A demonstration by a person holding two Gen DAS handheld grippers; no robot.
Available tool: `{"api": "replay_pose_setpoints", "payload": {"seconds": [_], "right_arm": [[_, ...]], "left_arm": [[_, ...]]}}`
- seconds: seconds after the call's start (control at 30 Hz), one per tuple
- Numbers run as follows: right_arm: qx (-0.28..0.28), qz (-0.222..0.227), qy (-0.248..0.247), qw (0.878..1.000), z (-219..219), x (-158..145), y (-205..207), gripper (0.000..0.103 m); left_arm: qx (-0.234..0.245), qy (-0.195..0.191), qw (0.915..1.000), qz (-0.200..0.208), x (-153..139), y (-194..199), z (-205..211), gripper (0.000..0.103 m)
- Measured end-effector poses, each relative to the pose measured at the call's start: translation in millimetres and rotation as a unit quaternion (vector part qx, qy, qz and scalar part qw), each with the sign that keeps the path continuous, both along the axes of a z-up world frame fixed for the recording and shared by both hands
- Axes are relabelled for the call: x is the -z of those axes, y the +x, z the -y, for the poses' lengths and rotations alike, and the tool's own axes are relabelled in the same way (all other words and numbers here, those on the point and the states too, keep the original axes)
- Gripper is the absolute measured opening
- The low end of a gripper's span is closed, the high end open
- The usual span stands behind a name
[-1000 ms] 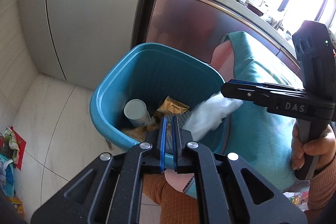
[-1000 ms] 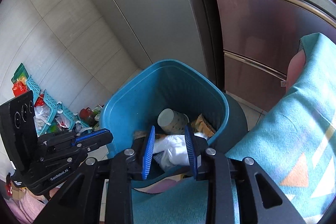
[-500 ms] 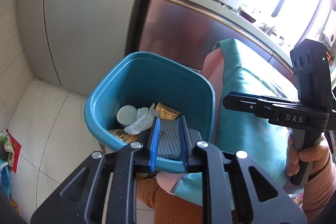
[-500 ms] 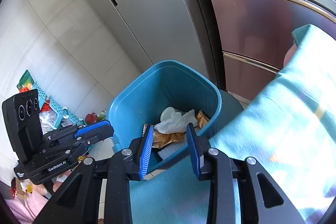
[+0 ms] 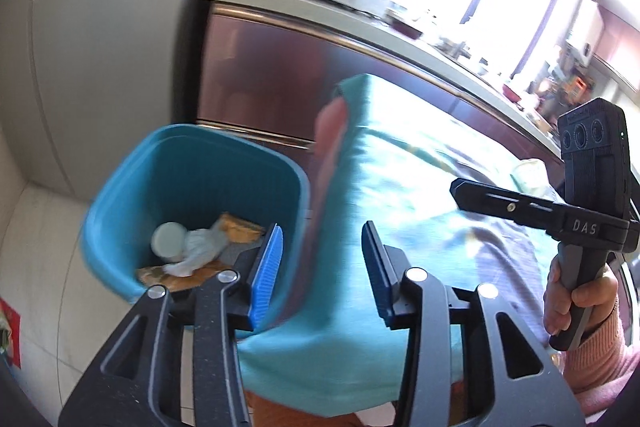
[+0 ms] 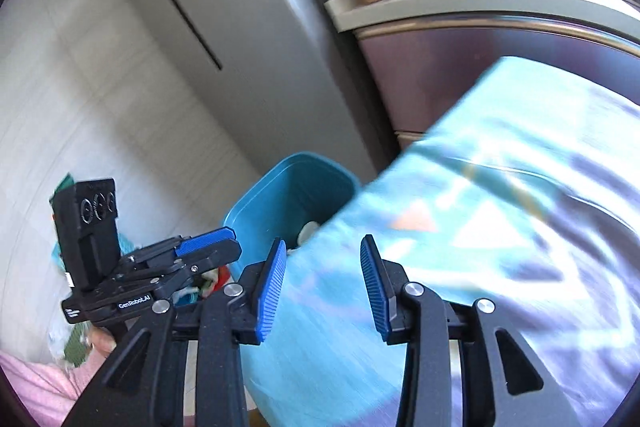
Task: Collect trash
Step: 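Open both tools to drop the foil bag and tissue into the bin, then move both open tools back over the table toward the paper cup and tissue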
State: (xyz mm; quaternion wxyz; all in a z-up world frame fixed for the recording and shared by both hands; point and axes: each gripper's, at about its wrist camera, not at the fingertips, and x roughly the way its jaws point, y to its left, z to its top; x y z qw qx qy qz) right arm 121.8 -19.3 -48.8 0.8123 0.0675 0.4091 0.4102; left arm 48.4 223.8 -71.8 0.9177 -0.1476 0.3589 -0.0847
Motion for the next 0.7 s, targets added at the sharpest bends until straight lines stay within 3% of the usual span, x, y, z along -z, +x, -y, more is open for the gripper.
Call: {"api": "replay_pose_setpoints", "payload": {"seconds": [0.33,0.7], "right_arm": [[0.131,0.01,0.012,0.991,120,-5,-12,0.037],[0.269,0.02,0.003,0.963,243,-4,0,0.037]], "left_arm": [[0.095,0.004,0.9955,0.002,-8,23,87,0.045],[0.171,0.021,0.985,0.003,-15,46,178,0.045]]}}
